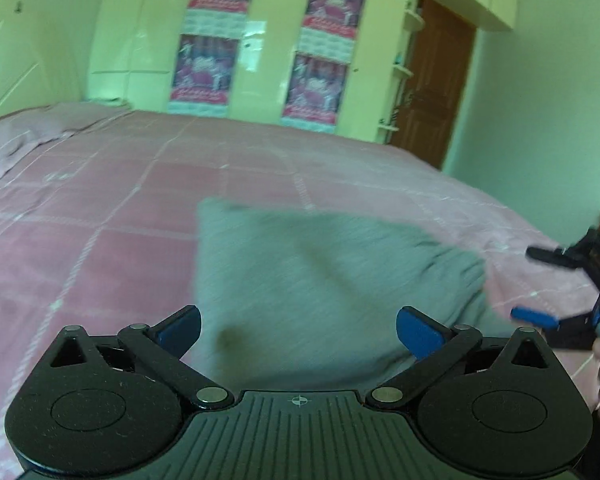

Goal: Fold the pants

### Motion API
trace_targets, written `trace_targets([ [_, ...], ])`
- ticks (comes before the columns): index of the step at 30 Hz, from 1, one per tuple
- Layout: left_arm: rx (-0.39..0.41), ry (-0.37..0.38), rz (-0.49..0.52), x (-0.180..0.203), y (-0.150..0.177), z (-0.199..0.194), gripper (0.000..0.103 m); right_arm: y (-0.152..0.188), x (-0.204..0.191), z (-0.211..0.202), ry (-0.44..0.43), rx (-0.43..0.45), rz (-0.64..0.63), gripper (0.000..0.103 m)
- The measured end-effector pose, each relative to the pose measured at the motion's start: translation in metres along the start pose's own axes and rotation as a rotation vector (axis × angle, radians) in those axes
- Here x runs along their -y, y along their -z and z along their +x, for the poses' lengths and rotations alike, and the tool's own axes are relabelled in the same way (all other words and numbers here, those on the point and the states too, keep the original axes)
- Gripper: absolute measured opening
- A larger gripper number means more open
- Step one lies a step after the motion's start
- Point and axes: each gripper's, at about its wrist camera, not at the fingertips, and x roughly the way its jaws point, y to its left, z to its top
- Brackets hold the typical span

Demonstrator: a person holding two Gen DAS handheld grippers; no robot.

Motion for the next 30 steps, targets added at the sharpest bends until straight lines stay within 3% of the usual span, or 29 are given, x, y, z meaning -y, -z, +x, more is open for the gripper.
trace_targets([
  [5, -0.073, -0.025, -0.067, -0.043, 0.03, -0.006, 0.103, 0.005, -0.012, 0.031, 0.052, -0.096, -0.021, 0.072],
  [10, -0.142, -0.067, 0.016, -0.033, 0.034, 0.016, 0.103, 0.009, -0.031, 0.059, 0.154, -0.11, -0.093, 0.075],
  [11, -0.144, -0.088, 0.021, -0.032, 0.031, 0.022, 0.103, 0.01, -0.036, 0.063, 0.179, -0.116, -0.117, 0.07],
  [12, -0.139, -0.097, 0.013, -0.034, 0.032, 0.023, 0.103, 0.01, -0.04, 0.066, 0.204, -0.127, -0.14, 0.047],
  [14, -0.117, -0.08, -0.034, -0.039, 0.029, 0.026, 0.103, 0.01, -0.047, 0.071, 0.23, -0.152, -0.157, 0.041],
  [17, -0.122, -0.101, -0.027, -0.04, 0.029, 0.038, 0.103, 0.014, -0.077, 0.069, 0.177, -0.125, -0.24, 0.031],
  [19, -0.127, -0.176, -0.036, -0.041, 0.031, 0.044, 0.103, 0.016, -0.102, 0.064, 0.116, -0.098, -0.287, 0.026],
  [21, -0.083, -0.228, -0.083, -0.045, 0.031, 0.037, 0.103, 0.014, -0.135, 0.051, 0.029, -0.038, -0.354, 0.023],
  [24, -0.046, -0.22, -0.118, -0.046, 0.034, 0.025, 0.103, 0.009, -0.156, 0.018, -0.051, 0.042, -0.417, 0.023],
  [27, -0.062, -0.243, -0.076, -0.038, 0.037, 0.028, 0.103, 0.009, -0.114, 0.003, 0.049, 0.054, -0.377, 0.023],
  [29, -0.079, -0.24, -0.086, -0.04, 0.041, 0.031, 0.103, 0.013, -0.046, 0.014, 0.219, -0.013, -0.22, 0.023],
  [30, -0.085, -0.241, -0.076, -0.039, 0.04, 0.032, 0.103, 0.016, -0.018, 0.016, 0.26, -0.048, -0.115, 0.023],
])
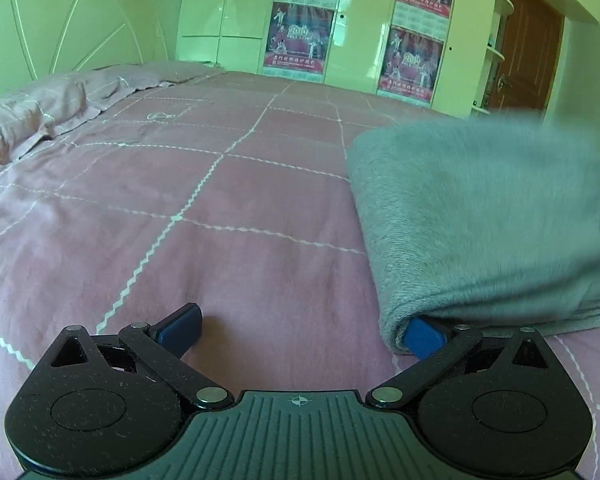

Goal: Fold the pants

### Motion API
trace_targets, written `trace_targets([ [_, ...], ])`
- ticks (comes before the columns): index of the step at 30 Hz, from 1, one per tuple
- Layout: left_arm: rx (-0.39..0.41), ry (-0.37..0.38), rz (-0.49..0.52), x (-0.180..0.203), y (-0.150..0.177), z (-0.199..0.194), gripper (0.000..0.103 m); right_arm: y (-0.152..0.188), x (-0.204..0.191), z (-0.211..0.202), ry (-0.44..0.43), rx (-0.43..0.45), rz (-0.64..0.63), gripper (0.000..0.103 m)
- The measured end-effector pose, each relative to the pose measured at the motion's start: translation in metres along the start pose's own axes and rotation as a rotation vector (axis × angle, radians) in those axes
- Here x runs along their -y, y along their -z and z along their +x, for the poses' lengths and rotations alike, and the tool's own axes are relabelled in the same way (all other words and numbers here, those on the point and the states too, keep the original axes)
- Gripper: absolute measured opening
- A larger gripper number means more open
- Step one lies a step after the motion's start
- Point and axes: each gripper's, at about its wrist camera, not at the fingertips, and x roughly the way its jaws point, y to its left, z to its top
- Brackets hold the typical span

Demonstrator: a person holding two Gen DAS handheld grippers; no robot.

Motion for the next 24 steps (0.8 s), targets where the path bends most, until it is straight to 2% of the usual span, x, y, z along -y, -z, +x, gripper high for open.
trace_targets([
  [1, 0.002, -0.001, 0.013, 0.002, 0.0, 0.0, 0.103, 0.007, 0.019, -0.003, -0.059, 0.029, 0.077, 0.023],
  [2, 0.002, -0.008, 0.022, 0.004, 0.0, -0.001, 0.103, 0.01, 0.021, -0.008, -0.081, 0.046, 0.073, 0.023],
  [5, 0.001, -0.011, 0.027, 0.004, 0.001, -0.002, 0.103, 0.011, 0.011, -0.015, -0.066, 0.06, 0.021, 0.024],
  [10, 0.004, -0.012, 0.037, 0.007, 0.002, -0.004, 0.103, 0.01, 0.019, -0.02, -0.087, 0.045, 0.029, 0.024],
  [14, 0.002, -0.01, 0.043, 0.007, 0.001, -0.003, 0.103, 0.009, 0.018, 0.0, -0.094, 0.04, 0.048, 0.026],
  [24, -0.013, 0.008, 0.034, 0.003, 0.0, -0.009, 0.103, 0.004, 0.008, 0.005, -0.084, 0.025, 0.042, 0.027],
])
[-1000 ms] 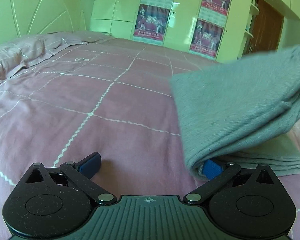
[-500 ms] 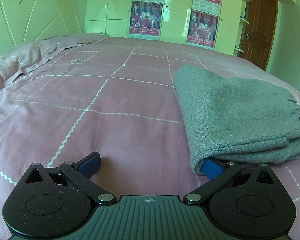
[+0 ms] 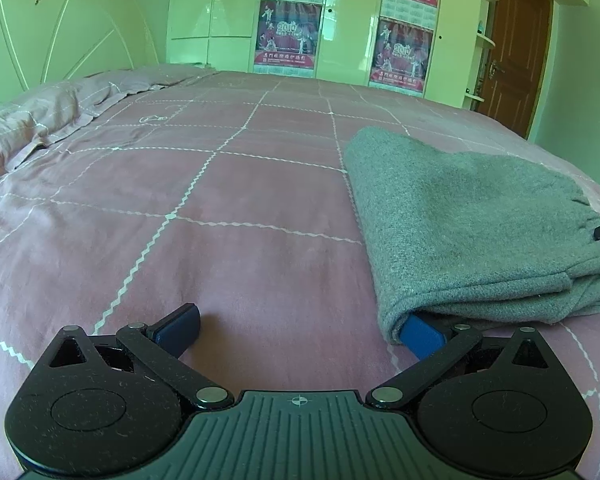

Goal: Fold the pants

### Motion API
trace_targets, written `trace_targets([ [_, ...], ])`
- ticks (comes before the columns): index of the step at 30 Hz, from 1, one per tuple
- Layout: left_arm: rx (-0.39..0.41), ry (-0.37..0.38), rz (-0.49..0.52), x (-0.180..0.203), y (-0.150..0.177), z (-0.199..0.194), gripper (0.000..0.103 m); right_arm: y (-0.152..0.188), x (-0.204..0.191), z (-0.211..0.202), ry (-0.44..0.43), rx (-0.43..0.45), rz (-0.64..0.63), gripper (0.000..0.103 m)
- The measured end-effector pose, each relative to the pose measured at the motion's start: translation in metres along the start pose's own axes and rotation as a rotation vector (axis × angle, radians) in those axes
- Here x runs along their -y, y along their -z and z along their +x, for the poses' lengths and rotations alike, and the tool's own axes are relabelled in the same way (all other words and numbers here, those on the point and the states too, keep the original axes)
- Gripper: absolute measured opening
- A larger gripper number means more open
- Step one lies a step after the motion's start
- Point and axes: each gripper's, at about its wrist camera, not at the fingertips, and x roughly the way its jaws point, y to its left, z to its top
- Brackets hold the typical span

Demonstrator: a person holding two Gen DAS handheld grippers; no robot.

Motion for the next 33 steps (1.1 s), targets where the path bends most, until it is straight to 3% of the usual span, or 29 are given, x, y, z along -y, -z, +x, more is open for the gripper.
trace_targets([
  [3, 0.0, 0.007, -0.029, -0.011, 0.0, -0.012, 0.103, -0.004, -0.003, 0.0, 0.005, 0.001, -0.019, 0.027],
  [11, 0.033, -0.019, -0.242, -0.056, -0.001, -0.017, 0.103, -0.001, 0.001, 0.002, -0.003, 0.008, -0.008, 0.03],
  [13, 0.036, -0.006, -0.239, -0.053, -0.004, -0.014, 0.103, -0.005, 0.003, -0.006, -0.002, 0.006, 0.0, 0.033],
  [14, 0.041, 0.005, -0.236, -0.052, -0.006, -0.014, 0.103, -0.008, -0.002, -0.018, 0.024, 0.05, -0.053, 0.039],
  [17, 0.071, 0.028, -0.227, -0.047, -0.016, -0.01, 0.103, -0.018, -0.018, -0.044, 0.037, 0.153, -0.17, 0.04],
  [21, 0.069, 0.082, -0.218, -0.032, -0.038, 0.016, 0.103, -0.039, -0.048, -0.016, -0.044, 0.121, -0.208, 0.04],
  [25, 0.03, 0.109, -0.13, -0.006, -0.072, 0.049, 0.103, -0.047, -0.086, 0.043, -0.039, 0.015, -0.301, 0.04],
  [28, -0.063, 0.128, -0.053, 0.009, -0.085, 0.075, 0.103, -0.046, -0.087, 0.074, 0.064, -0.079, -0.319, 0.036],
  [29, -0.126, 0.15, -0.041, 0.011, -0.085, 0.085, 0.103, -0.045, -0.081, 0.077, 0.107, -0.093, -0.339, 0.03],
  [31, -0.165, 0.19, -0.055, 0.004, -0.081, 0.095, 0.103, -0.043, -0.069, 0.069, 0.14, -0.096, -0.399, 0.006],
  [33, -0.159, 0.232, -0.059, -0.003, -0.08, 0.095, 0.103, -0.045, -0.06, 0.052, 0.173, -0.089, -0.429, 0.0],
])
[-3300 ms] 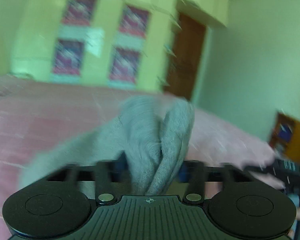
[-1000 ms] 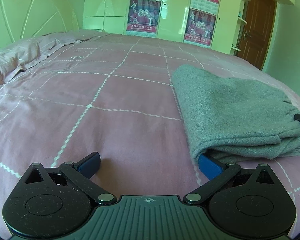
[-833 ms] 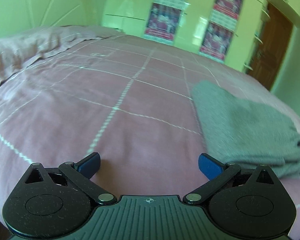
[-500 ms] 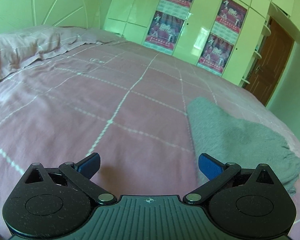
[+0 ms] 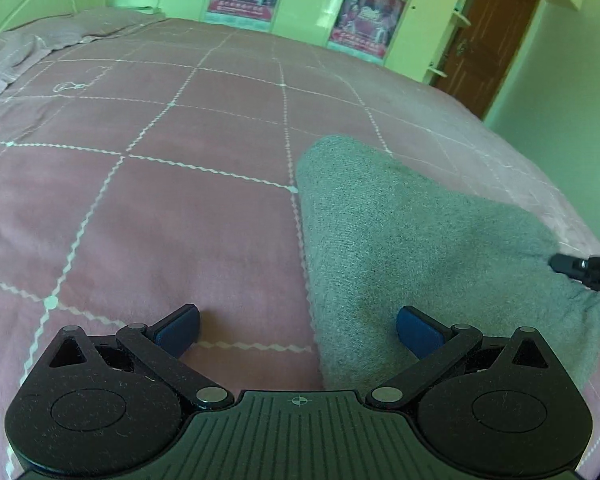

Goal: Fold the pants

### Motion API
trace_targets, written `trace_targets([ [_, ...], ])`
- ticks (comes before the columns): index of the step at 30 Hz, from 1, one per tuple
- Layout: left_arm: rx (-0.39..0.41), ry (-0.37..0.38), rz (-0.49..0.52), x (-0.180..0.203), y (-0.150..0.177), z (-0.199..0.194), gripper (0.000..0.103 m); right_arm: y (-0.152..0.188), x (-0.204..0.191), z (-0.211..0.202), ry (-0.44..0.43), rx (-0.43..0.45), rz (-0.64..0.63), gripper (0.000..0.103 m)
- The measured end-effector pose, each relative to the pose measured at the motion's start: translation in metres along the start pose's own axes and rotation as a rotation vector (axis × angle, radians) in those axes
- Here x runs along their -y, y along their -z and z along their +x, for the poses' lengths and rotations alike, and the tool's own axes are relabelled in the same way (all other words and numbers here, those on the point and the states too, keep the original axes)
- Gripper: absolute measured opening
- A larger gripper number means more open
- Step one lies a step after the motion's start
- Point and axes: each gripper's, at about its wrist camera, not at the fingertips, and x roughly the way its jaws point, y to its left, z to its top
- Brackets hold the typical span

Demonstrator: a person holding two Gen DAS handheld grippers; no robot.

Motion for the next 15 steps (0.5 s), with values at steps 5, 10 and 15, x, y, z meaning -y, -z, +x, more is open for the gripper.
trace_targets([
  [5, 0.007, 0.108, -0.117, -0.022, -0.003, -0.009, 0.103, 0.009, 0.046, -0.048, -0.152, 0.052, 0.207, 0.09],
  [10, -0.017, 0.132, -0.117, -0.017, 0.005, -0.003, 0.103, 0.016, 0.072, -0.034, -0.209, -0.027, 0.294, 0.078],
  [15, -0.06, 0.255, -0.17, -0.009, 0.004, 0.009, 0.103, 0.024, 0.076, -0.015, -0.251, -0.072, 0.344, 0.078],
])
